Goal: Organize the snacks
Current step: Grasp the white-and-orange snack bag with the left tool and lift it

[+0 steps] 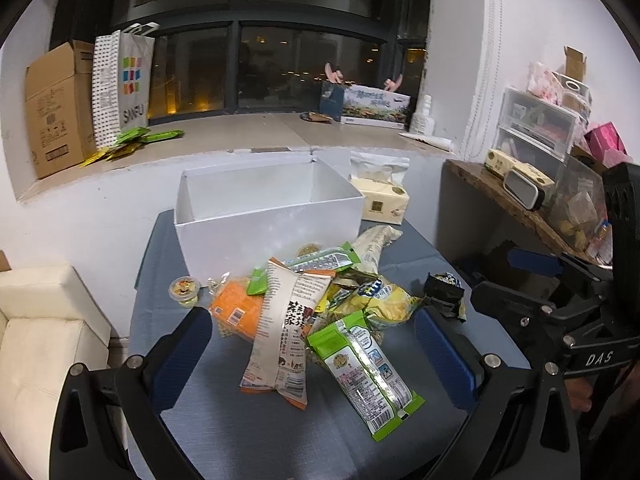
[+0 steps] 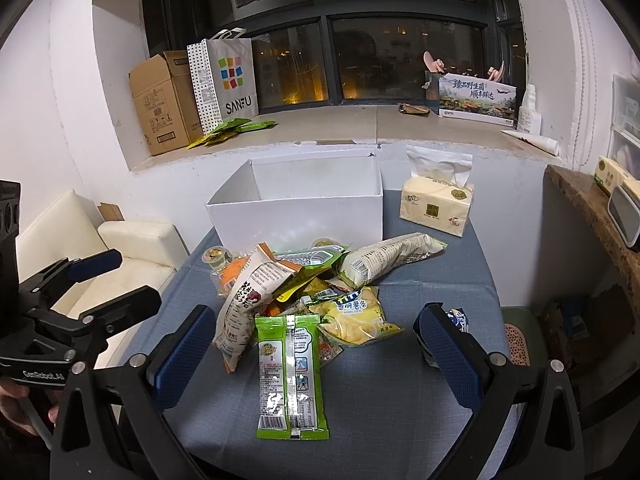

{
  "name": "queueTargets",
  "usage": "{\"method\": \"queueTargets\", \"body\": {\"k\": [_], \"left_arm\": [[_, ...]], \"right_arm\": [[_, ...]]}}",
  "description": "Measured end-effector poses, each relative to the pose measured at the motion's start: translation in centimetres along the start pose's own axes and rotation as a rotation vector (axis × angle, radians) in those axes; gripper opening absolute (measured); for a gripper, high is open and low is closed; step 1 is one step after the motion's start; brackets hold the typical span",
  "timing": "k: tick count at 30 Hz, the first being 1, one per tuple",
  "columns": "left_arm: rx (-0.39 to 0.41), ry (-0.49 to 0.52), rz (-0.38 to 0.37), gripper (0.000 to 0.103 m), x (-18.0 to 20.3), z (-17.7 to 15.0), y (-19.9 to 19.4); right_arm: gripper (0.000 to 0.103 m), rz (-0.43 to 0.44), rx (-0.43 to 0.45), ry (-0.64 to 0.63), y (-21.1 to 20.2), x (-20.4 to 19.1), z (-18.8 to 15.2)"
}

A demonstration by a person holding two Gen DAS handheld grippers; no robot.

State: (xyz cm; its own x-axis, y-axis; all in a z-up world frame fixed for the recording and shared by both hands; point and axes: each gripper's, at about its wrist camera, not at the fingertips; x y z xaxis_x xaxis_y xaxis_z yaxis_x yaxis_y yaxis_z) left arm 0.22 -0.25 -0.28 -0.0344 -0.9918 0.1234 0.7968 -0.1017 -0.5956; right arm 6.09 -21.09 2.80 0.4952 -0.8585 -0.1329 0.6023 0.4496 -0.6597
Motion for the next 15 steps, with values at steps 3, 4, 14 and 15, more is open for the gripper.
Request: {"method": "queueTargets", "body": {"k": [3, 4, 14, 15], "left_arm": [[-0.021, 0.018, -0.028, 0.103, -0.5, -0.1, 1.6], [-0.038, 0.021, -0.043, 0.103, -0.8, -0.1, 2.5], [-0.23, 0.117, -0.075, 0.085, -2.8, -1.8, 13.6], [-0.247, 0.111, -0.081, 0.08, -3.0, -2.0, 14.4]], "right_arm": [[0.103, 0.004, -0.001, 0.007, 0.0, 0.3, 0.0], [0.103, 0.005, -0.001, 0.01, 0.0, 0.4, -0.1], [0.103, 0.003, -0.009, 0.039, 0.0, 1.8, -0.4], [0.103, 0.003, -0.01, 0.042, 0.0, 1.9, -0.5]]}}
Point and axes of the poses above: each gripper's, at about its wrist camera, not at the fingertips, and y roughly the way its jaws point, x to its right, z to its top, and after that the axes turned 2 degrees about -z, right-handed
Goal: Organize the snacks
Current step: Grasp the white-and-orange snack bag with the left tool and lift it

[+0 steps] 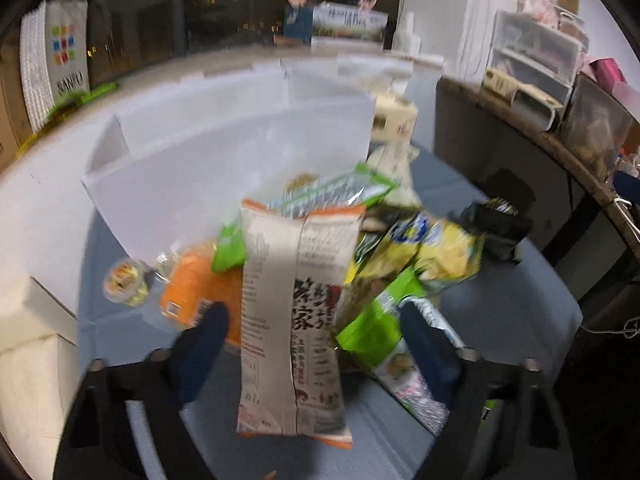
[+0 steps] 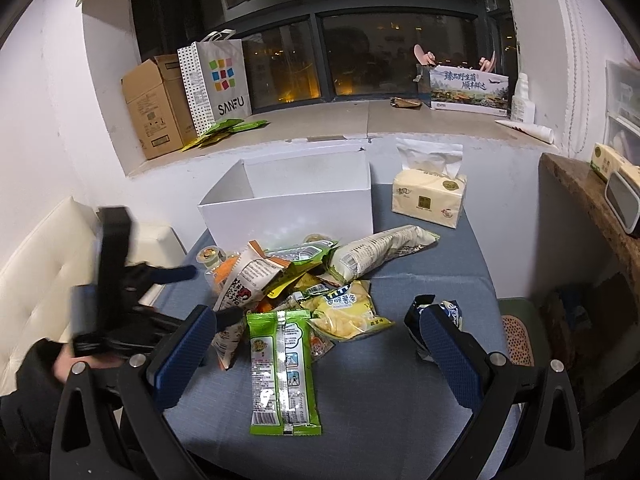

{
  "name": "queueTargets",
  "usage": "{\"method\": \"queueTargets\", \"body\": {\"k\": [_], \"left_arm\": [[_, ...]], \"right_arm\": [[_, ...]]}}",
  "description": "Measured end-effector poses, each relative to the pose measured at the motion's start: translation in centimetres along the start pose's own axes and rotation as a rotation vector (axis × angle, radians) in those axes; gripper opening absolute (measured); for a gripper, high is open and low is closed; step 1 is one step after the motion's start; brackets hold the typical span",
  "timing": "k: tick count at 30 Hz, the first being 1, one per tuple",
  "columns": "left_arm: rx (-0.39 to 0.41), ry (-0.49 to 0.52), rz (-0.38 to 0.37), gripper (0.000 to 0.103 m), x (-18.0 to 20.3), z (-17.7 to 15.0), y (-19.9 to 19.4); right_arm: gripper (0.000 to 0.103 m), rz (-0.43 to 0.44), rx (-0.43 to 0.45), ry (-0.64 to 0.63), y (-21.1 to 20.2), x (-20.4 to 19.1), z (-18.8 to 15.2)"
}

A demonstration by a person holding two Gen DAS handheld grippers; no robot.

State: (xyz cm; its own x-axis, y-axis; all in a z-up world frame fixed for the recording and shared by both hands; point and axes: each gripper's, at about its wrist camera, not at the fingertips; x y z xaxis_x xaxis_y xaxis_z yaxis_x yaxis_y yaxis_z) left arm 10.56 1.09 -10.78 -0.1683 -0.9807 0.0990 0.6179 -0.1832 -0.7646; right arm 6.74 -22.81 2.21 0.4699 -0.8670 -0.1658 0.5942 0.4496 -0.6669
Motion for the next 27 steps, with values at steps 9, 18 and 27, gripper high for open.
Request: {"method": "queueTargets", "body": {"k": [9, 18, 27], "left_arm": [[-0.02, 0.018, 0.015, 0.035, -0.5, -0.9, 1.1], [0.135, -0.022, -0.018, 0.033, 0.3, -1.7, -5.8], [0.388, -0.137, -0.025, 0.034, 0.6, -2.5, -15.5]], "right_arm": [[0.103, 0.005, -0.016, 0.015, 0.3, 0.5, -0.3], [0.103, 0.073, -0.05, 0.056, 1.6, 1.6, -0.9], [0.103, 0.127, -0.126, 0.204, 6.3, 6.3, -0.1]]}}
Point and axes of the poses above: each gripper's, at about its wrist camera, not at the fingertips, and y roughly the way its jaws point, x to its right, z to its top, and after that the axes turned 2 degrees about -z, right-handed
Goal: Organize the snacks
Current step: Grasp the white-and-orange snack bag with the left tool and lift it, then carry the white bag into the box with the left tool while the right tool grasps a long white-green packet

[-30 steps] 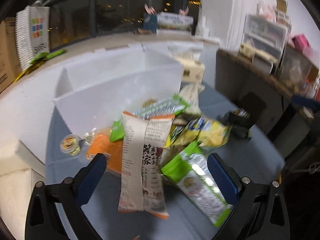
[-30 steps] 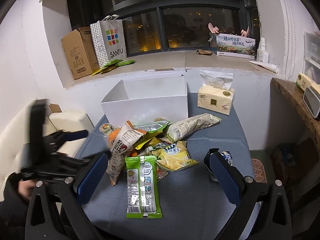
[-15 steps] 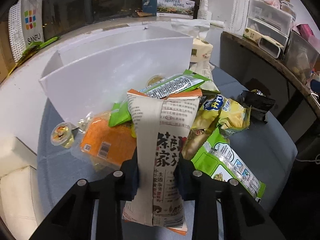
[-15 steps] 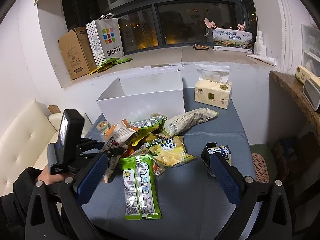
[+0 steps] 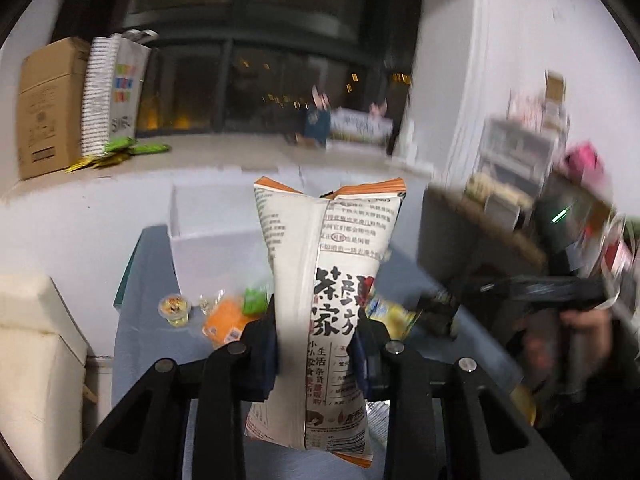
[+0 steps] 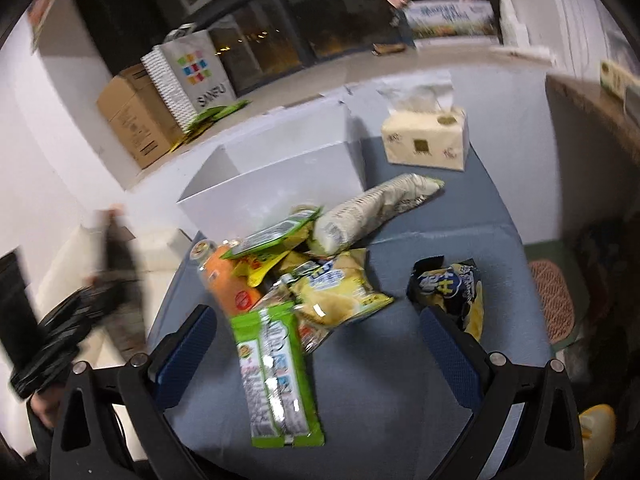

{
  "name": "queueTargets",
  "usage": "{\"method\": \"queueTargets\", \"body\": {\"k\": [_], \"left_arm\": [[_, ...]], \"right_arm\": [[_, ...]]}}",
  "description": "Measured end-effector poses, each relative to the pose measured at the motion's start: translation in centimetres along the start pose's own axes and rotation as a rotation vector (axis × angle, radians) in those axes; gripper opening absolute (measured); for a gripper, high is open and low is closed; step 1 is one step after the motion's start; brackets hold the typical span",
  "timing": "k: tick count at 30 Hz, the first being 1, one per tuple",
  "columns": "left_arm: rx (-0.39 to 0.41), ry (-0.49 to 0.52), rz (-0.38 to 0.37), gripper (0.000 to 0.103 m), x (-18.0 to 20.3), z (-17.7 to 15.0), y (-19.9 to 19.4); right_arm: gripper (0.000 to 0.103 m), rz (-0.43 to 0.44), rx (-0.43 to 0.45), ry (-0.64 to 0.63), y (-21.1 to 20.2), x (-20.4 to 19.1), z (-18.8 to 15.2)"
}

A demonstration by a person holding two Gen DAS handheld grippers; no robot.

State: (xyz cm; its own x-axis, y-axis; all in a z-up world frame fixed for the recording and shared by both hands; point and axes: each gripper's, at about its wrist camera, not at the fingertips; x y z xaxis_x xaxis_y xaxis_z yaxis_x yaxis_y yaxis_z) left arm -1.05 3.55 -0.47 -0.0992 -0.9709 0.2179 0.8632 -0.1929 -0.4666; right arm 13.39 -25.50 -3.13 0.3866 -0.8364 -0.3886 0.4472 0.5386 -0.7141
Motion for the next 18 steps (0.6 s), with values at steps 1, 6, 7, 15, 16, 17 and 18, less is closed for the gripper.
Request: {"method": "queueTargets", "body": {"k": [1, 6, 7, 15, 16, 17, 18], "left_arm": [[0.031, -0.027, -0.002, 0.034, -0.5, 0.2, -0.9], [0.106, -0.081, 0.032, 0.033, -1.4, 0.7, -2.9], [0.117, -0.078, 0.039, 0.034, -1.6, 0.7, -3.3], [0.109, -0.069, 0.042, 0.033, -1.7, 0.1, -3.7], [0.107, -0.068, 0.043, 0.033, -1.7, 0.1, -3.5], [0.105, -0.066, 0.043, 0.033, -1.6, 0.1, -3.5], [0.1, -0.064, 0.041, 0.033, -1.6, 0.1, -3.4]], "right_arm": [[0.103, -0.007, 0.001, 0.021, 0.5, 0.7, 0.6], [0.103, 0.007, -0.041, 0.096, 3.8, 3.3, 4.5], [0.103, 0.017, -0.056, 0.123, 4.8, 4.0, 5.5], [0.103, 0.157, -0.157, 0.353, 13.3, 6.5, 8.2], [0.103, 0.172, -0.169, 0.389, 14.5, 6.8, 8.2], [0.099, 0.179, -0.174, 0.411, 15.3, 6.8, 8.3], [0.097, 0.179, -0.184, 0.428, 16.1, 6.8, 8.3]]}}
Point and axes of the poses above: each gripper's, at about its wrist camera, not at the fingertips, and y roughly the way its jaws point, x to its right, z to its top, and after that the axes turned 2 degrees about -z, right-handed
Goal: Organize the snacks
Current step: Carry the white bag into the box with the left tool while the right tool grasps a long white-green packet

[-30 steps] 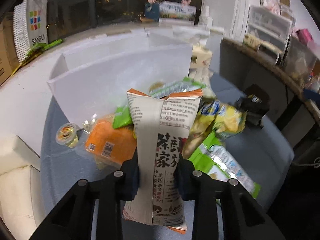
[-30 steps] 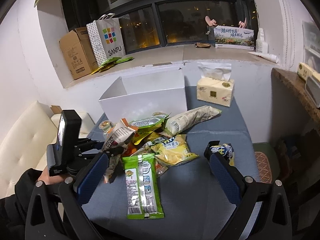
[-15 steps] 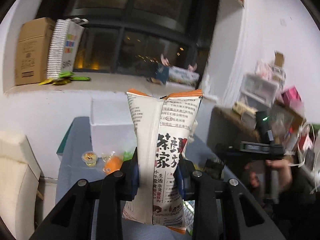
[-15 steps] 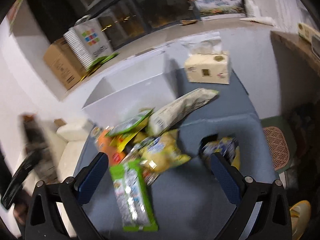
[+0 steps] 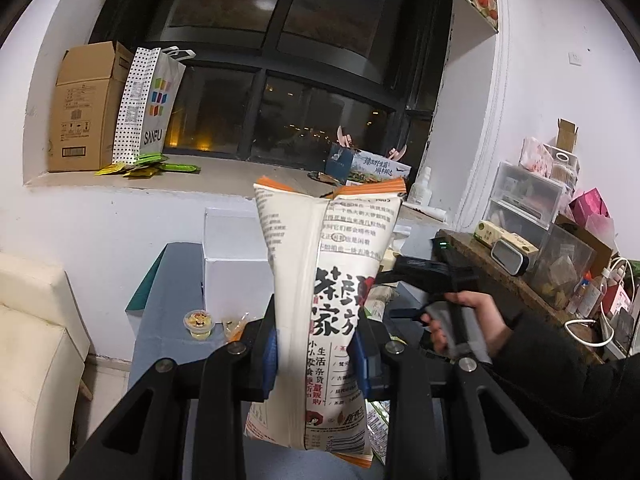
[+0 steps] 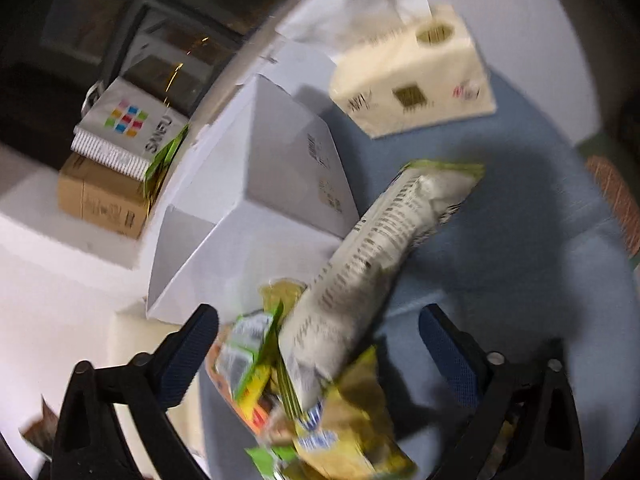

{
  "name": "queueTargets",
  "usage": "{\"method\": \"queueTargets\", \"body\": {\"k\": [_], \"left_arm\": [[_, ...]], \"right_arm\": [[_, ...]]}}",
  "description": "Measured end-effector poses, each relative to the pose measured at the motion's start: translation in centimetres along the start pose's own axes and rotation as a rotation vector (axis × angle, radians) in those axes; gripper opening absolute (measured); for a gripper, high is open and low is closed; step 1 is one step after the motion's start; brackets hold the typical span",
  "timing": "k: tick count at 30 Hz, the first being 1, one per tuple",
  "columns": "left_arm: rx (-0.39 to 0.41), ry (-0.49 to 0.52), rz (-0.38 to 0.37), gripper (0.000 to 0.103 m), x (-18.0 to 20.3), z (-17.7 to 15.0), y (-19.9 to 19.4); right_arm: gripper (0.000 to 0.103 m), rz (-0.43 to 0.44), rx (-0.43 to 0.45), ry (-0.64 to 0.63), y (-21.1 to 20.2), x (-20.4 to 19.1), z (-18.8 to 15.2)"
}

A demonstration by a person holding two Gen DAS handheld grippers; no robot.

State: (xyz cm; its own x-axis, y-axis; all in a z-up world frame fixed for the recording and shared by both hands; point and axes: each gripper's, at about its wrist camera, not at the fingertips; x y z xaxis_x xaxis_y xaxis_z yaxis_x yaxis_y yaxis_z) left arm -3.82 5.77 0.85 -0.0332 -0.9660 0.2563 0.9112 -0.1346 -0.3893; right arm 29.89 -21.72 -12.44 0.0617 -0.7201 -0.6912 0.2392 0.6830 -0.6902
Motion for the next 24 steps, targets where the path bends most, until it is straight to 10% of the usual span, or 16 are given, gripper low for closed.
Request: {"method": "queueTargets", "body": {"k": [4, 24], "left_arm": [[-0.009, -0.001, -0.009, 0.034, 0.0, 0.1, 0.2], [-0.092, -0.05, -0.101, 0.034, -1.5, 3.9, 5.5]], "right_arm": [[0.048, -0.046, -0.072, 0.078, 3.2, 0.9, 0.2], [0.025, 0.019, 0.311, -0.192, -13.9, -4.5, -2.7]]}}
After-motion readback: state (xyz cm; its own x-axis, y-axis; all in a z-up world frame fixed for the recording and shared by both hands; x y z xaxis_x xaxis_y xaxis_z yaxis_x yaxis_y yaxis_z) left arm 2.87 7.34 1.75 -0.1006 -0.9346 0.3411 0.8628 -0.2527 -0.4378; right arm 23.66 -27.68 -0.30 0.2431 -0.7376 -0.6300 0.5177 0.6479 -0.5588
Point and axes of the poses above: each gripper's, at about its wrist camera, not at the fingertips, and y roughly the way its jaws point, x to its right, z to its top, and after that the axes turned 2 degrees about -z, right-handed
